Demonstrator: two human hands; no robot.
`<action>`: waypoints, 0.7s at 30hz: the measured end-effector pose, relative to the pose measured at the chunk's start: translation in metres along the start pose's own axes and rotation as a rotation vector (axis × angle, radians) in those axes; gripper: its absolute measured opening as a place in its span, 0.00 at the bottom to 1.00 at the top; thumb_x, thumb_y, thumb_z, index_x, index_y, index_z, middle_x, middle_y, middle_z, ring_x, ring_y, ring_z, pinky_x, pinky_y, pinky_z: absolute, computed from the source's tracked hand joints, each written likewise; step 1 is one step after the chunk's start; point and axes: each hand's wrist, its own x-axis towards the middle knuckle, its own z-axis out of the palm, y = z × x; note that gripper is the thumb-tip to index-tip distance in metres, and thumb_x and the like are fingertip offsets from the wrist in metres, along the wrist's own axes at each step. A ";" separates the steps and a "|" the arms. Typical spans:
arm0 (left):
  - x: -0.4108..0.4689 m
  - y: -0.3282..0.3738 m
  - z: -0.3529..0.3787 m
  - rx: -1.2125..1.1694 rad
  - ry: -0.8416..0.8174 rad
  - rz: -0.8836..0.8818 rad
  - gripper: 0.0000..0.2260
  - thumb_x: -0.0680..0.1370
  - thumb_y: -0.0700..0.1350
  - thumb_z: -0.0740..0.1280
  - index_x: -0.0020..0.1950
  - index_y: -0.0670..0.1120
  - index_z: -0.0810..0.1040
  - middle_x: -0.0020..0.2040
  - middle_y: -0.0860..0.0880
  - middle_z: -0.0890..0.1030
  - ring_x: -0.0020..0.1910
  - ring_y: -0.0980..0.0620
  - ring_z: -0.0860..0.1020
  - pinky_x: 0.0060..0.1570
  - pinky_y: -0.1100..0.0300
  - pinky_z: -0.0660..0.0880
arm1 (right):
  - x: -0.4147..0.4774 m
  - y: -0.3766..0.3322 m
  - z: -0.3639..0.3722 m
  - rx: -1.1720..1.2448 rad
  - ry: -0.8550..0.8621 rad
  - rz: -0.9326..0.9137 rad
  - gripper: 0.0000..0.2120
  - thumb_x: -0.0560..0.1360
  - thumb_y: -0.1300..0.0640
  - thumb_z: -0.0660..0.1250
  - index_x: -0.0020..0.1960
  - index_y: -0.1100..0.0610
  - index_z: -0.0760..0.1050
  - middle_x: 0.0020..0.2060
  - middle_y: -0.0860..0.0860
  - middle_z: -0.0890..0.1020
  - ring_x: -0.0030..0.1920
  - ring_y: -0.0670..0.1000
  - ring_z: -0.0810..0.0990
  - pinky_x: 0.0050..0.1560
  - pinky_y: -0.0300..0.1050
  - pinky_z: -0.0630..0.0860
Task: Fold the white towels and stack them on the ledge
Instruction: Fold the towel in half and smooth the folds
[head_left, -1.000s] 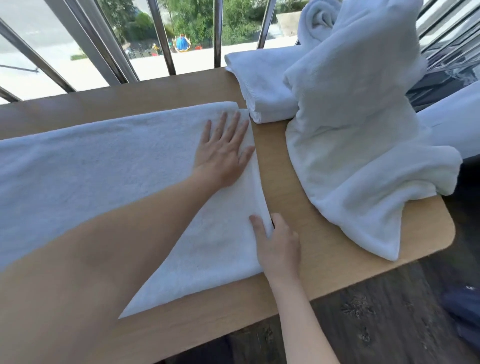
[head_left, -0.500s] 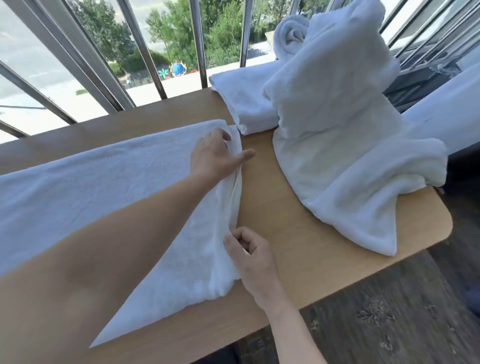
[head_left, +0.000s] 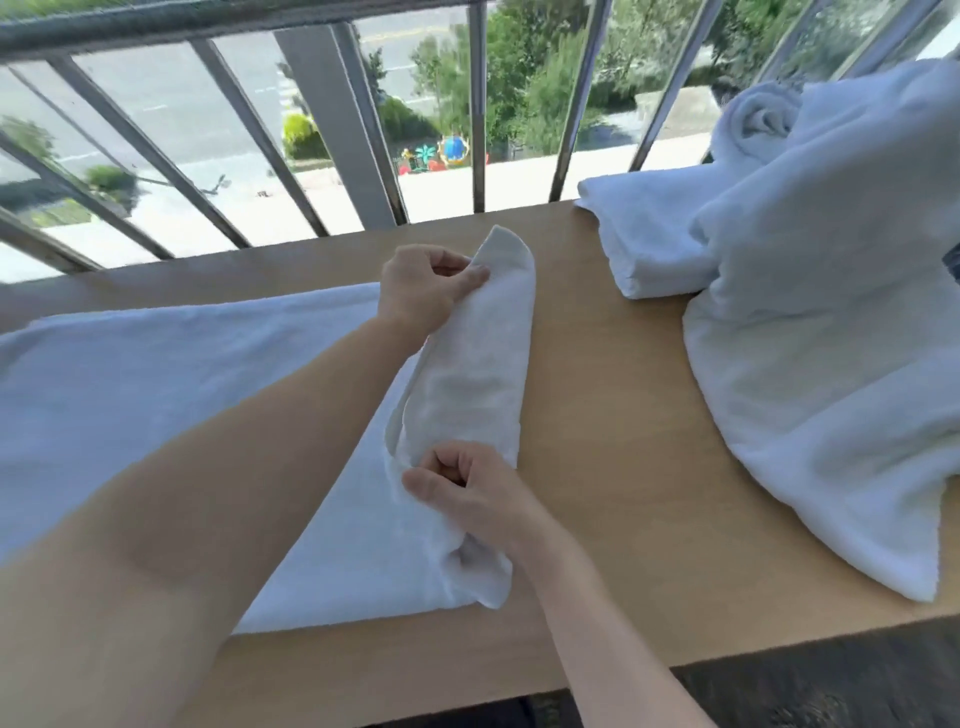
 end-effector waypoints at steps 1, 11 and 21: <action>-0.001 -0.007 -0.018 -0.033 0.026 -0.008 0.07 0.69 0.52 0.80 0.37 0.57 0.83 0.33 0.61 0.83 0.34 0.66 0.80 0.35 0.71 0.74 | 0.005 -0.004 0.008 -0.014 -0.030 0.003 0.18 0.77 0.50 0.69 0.33 0.51 0.66 0.28 0.42 0.65 0.30 0.42 0.65 0.32 0.34 0.62; -0.042 -0.075 -0.179 -0.291 0.182 -0.009 0.07 0.68 0.49 0.81 0.34 0.55 0.84 0.31 0.58 0.82 0.32 0.59 0.79 0.38 0.64 0.79 | 0.041 -0.040 0.125 -0.108 -0.174 0.041 0.18 0.77 0.50 0.69 0.34 0.54 0.66 0.29 0.48 0.64 0.30 0.46 0.62 0.30 0.39 0.59; -0.063 -0.148 -0.386 -0.330 0.257 0.128 0.05 0.69 0.48 0.80 0.36 0.55 0.86 0.32 0.54 0.83 0.30 0.56 0.78 0.30 0.63 0.75 | 0.111 -0.076 0.307 -0.239 -0.297 0.047 0.20 0.74 0.45 0.69 0.37 0.61 0.71 0.29 0.48 0.68 0.30 0.46 0.68 0.27 0.37 0.64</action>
